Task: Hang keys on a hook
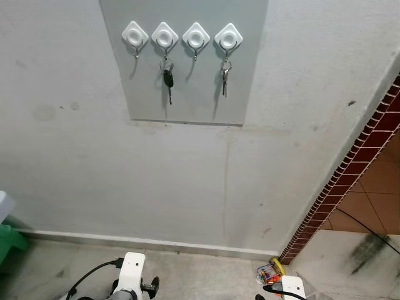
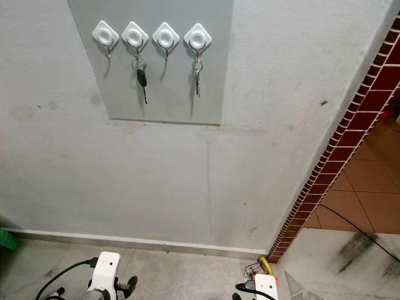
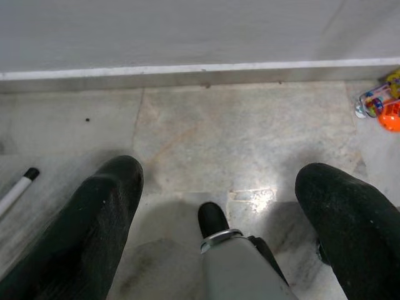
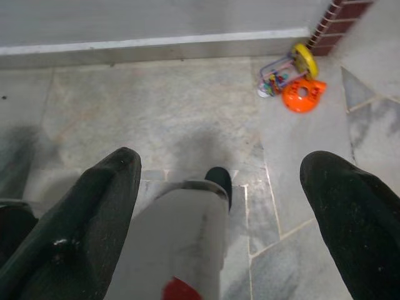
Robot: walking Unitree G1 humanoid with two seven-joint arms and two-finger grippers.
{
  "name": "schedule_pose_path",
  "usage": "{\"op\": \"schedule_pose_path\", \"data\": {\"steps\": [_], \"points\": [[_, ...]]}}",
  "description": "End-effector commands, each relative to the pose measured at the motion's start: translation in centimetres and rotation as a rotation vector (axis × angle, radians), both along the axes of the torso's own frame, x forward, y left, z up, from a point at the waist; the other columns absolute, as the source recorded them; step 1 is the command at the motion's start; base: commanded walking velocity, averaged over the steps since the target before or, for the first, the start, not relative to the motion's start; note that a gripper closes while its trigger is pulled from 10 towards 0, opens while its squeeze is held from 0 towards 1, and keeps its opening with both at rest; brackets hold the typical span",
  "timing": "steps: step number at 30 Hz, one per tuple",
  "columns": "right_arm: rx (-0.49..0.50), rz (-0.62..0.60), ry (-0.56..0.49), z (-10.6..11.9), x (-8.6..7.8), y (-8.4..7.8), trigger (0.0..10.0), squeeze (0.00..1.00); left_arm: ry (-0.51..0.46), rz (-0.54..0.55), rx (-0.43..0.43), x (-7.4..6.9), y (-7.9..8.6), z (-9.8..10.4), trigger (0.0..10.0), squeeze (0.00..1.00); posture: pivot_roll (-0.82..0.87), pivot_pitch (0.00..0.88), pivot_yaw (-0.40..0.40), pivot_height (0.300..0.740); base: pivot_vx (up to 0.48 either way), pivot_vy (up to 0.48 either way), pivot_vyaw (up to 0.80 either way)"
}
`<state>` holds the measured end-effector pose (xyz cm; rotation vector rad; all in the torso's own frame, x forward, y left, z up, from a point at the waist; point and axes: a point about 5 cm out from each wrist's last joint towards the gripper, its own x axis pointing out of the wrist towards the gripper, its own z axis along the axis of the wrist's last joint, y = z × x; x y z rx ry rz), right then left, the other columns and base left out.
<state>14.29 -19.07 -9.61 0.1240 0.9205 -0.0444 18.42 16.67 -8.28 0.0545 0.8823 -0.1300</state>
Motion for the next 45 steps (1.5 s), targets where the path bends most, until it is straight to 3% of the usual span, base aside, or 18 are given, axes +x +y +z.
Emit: {"op": "schedule_pose_path", "data": {"steps": [1, 10, 15, 18, 28, 45], "points": [[0.000, -0.005, 0.013, -0.1, -0.2, -0.1, 10.0, 0.00, 0.012, -0.002, 0.006, 0.0, 0.1, -0.1, 10.0, 0.00, -0.13, 0.000, 0.043, 0.740, 0.000, 0.000, 0.00], [-0.017, 0.059, 0.016, 0.0, 0.1, 0.2, 10.0, 0.00, -0.032, -0.011, -0.011, 0.5, -0.2, 0.3, 10.0, 0.00, -0.09, 0.000, 0.019, 0.740, 0.000, 0.000, 0.00], [-0.029, 0.071, 0.003, 0.2, 0.7, 0.0, 10.0, 0.00, -0.028, -0.005, 0.007, -0.4, 0.3, 0.0, 10.0, 0.00, -0.08, 0.000, 0.009, 0.740, 0.000, 0.000, 0.00], [-0.041, 0.086, 0.004, 0.3, 0.8, -0.1, 10.0, 0.00, 0.009, 0.039, -0.024, -1.4, 0.6, -0.5, 10.0, 0.00, -0.07, 0.000, -0.001, 0.740, 0.000, 0.000, 0.00], [-0.069, 0.139, 0.008, 0.2, 0.9, 0.3, 10.0, 0.00, 0.005, 0.072, -0.021, -1.6, 1.0, -0.5, 10.0, 0.00, -0.06, 0.000, -0.005, 0.740, 0.000, 0.000, 0.00], [-0.099, 0.160, 0.014, 0.0, 0.4, 0.6, 10.0, 0.00, -0.002, 0.067, -0.007, -1.2, 0.9, -0.4, 10.0, 0.00, -0.05, 0.000, -0.004, 0.740, 0.000, 0.000, 0.71]]}}
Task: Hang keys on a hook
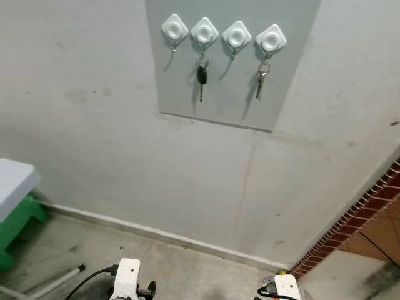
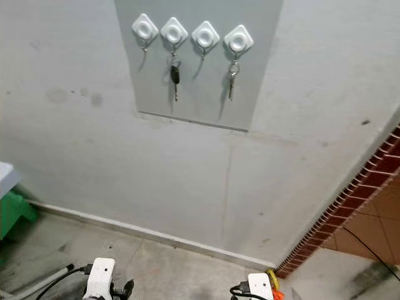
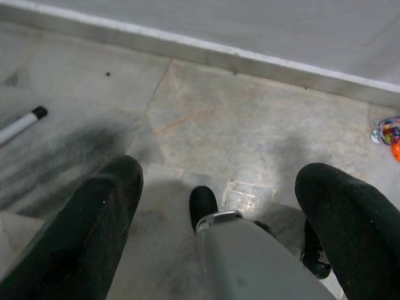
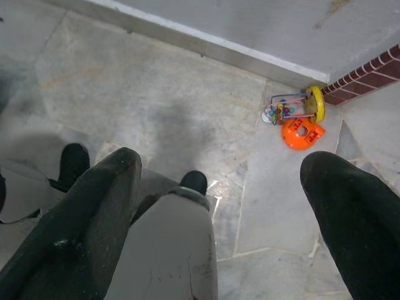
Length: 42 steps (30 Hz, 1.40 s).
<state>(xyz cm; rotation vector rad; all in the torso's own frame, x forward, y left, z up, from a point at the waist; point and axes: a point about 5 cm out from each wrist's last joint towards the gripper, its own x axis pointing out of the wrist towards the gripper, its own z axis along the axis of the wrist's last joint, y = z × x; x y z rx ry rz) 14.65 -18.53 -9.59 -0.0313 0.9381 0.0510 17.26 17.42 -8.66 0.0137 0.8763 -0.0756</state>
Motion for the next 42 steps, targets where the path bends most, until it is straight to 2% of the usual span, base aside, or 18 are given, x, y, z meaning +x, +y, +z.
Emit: {"op": "schedule_pose_path", "data": {"steps": [1, 42], "points": [[-0.009, 0.016, 0.001, -0.02, -0.01, 0.11, 10.0, 0.00, 0.004, 0.004, 0.009, 0.00, 0.25, 0.00, 10.0, 0.00, -0.05, 0.000, -0.005, 0.740, 0.000, 0.000, 0.79], [-0.039, 0.063, 0.000, -0.06, -0.18, 0.18, 10.0, 0.00, 0.007, -0.012, 0.016, 0.05, 0.33, 0.02, 10.0, 0.00, -0.04, 0.000, -0.014, 0.740, 0.000, 0.000, 0.79]]}}
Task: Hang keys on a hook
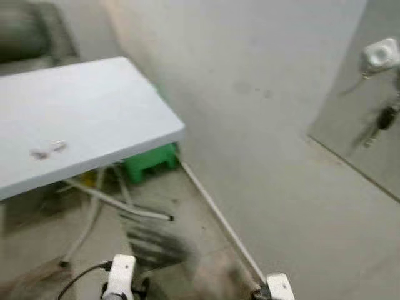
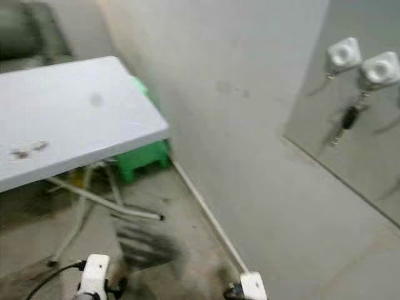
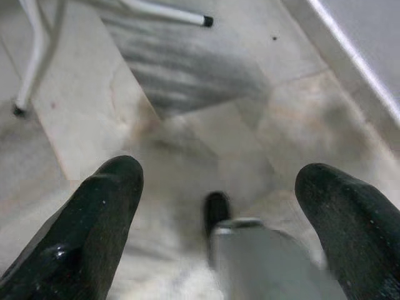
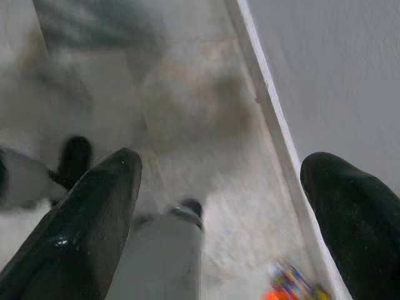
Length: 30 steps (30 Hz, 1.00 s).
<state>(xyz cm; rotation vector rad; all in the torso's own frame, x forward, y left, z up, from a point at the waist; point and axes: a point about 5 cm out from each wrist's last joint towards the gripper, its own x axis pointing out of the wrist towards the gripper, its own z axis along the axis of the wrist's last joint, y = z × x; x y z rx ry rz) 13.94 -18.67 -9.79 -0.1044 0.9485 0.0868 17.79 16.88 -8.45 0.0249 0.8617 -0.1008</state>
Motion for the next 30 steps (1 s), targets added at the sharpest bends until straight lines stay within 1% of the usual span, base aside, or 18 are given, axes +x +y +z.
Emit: {"op": "schedule_pose_path", "data": {"steps": [1, 7, 17, 20, 22, 25, 30], "points": [[0.009, 0.000, -0.011, 0.15, 0.54, 0.32, 10.0, 0.00, 0.025, 0.029, 0.008, -0.54, 0.86, -0.22, 10.0, 0.00, -0.04, 0.000, -0.014, 0.740, 0.000, 0.000, 0.80], [0.012, -0.001, -0.011, 0.14, 0.55, 0.41, 10.0, 0.00, 0.025, 0.019, 0.015, -0.49, 0.84, -0.21, 10.0, 0.00, -0.04, 0.000, -0.015, 0.740, 0.000, 0.000, 0.80], [0.016, -0.005, -0.009, 0.12, 0.54, 0.49, 10.0, 0.00, 0.026, 0.032, 0.011, -0.46, 0.87, -0.20, 10.0, 0.00, -0.04, 0.000, -0.015, 0.740, 0.000, 0.000, 0.80], [0.041, -0.034, -0.012, 0.13, 0.55, 0.54, 10.0, 0.00, 0.026, 0.036, 0.012, -0.45, 0.91, -0.19, 10.0, 0.00, -0.03, 0.000, -0.016, 0.740, 0.000, 0.000, 0.76], [0.073, -0.087, -0.007, 0.07, 0.44, 0.46, 10.0, 0.00, 0.027, 0.041, 0.011, -0.49, 0.93, -0.21, 10.0, 0.00, -0.03, 0.000, -0.016, 0.740, 0.000, 0.000, 0.00], [0.062, -0.070, -0.006, 0.09, 0.50, 0.44, 10.0, 0.00, 0.028, 0.049, 0.007, -0.55, 0.95, -0.24, 10.0, 0.00, -0.04, 0.000, -0.013, 0.740, 0.000, 0.000, 0.00], [0.065, -0.082, -0.001, 0.06, 0.48, 0.43, 10.0, 0.00, 0.029, 0.055, 0.003, -0.54, 0.92, -0.24, 10.0, 0.00, -0.04, 0.000, -0.014, 0.740, 0.000, 0.000, 0.00]]}}
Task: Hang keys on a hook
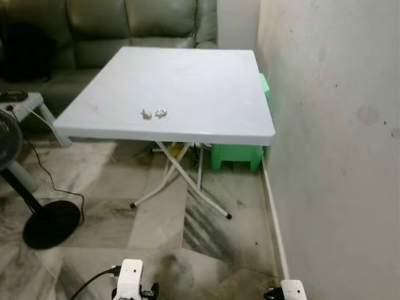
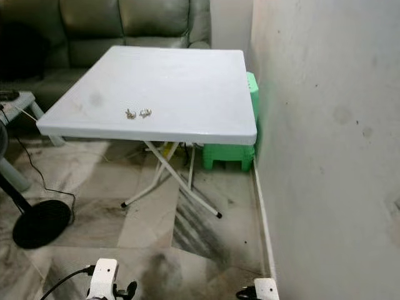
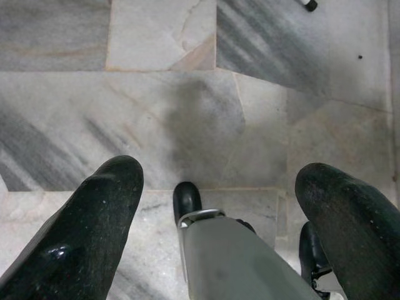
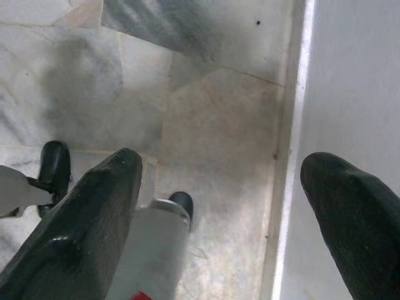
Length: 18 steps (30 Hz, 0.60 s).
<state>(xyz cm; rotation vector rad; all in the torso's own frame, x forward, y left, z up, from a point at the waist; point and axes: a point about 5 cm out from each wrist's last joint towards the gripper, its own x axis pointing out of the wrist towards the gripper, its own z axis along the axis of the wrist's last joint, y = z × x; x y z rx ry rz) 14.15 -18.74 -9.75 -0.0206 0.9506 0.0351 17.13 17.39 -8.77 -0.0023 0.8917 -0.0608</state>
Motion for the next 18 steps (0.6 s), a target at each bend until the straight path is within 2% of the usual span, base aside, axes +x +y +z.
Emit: {"op": "schedule_pose_path", "data": {"steps": [1, 5, 18], "points": [[0.021, -0.006, -0.003, 0.03, 0.27, 0.50, 10.0, 0.00, -0.001, 0.014, 0.007, 0.13, 0.39, 0.08, 10.0, 0.00, -0.04, 0.000, -0.015, 0.740, 0.000, 0.000, 0.00], [0.022, -0.010, -0.004, 0.04, 0.30, 0.48, 10.0, 0.00, -0.003, 0.015, 0.007, 0.19, 0.33, 0.10, 10.0, 0.00, -0.04, 0.000, -0.016, 0.740, 0.000, 0.000, 0.00], [0.034, -0.019, -0.009, 0.07, 0.41, 0.62, 10.0, 0.00, -0.006, 0.029, 0.006, 0.28, 0.47, 0.15, 10.0, 0.00, -0.04, 0.000, -0.014, 0.740, 0.000, 0.333, 0.00]]}}
